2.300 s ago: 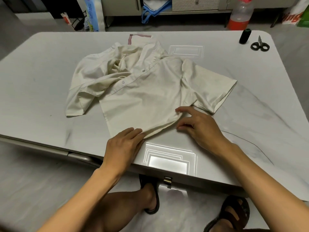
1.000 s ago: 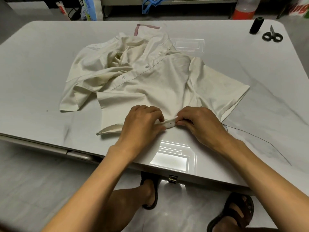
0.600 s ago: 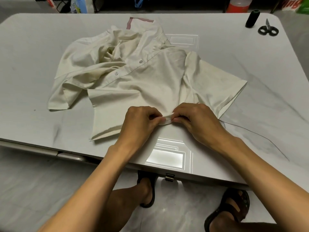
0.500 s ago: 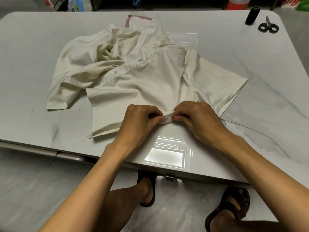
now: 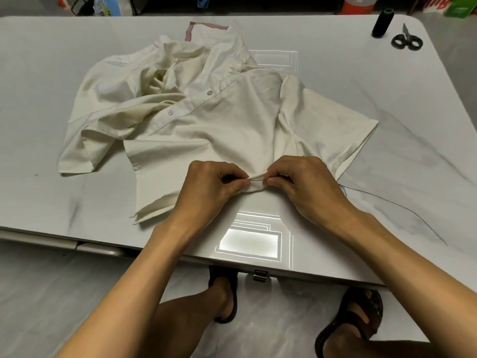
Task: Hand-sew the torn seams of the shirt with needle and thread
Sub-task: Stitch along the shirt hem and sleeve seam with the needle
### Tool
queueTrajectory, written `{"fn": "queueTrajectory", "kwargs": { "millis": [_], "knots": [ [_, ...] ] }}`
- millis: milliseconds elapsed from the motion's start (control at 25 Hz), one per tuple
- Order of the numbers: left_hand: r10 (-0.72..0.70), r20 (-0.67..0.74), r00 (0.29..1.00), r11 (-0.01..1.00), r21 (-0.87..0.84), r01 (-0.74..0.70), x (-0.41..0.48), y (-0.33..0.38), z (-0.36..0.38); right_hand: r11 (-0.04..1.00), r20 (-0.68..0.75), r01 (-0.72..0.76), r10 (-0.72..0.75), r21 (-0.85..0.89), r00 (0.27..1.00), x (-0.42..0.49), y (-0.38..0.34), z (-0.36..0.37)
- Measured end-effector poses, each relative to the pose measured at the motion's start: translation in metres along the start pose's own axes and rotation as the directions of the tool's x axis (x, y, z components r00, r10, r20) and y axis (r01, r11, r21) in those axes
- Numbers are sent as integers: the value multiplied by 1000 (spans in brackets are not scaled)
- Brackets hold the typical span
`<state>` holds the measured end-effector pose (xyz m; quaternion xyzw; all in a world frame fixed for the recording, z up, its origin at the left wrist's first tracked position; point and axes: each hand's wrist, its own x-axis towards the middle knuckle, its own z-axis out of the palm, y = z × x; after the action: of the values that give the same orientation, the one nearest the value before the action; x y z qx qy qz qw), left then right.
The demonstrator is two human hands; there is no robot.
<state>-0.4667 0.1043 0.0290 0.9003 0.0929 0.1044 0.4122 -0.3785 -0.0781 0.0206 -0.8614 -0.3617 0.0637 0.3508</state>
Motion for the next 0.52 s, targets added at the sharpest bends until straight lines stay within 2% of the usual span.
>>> {"fn": "queueTrajectory", "kwargs": {
  "millis": [160,520],
  "knots": [
    [-47,4,999,998,-51,47,1,2,-2,1000,-7,-5,5,7,1000,0,-2,0],
    [-17,-12,1000,999,-36,16,2,1,-2,1000,-3,-21,21,11,1000,3,-5,0]
  ]
}}
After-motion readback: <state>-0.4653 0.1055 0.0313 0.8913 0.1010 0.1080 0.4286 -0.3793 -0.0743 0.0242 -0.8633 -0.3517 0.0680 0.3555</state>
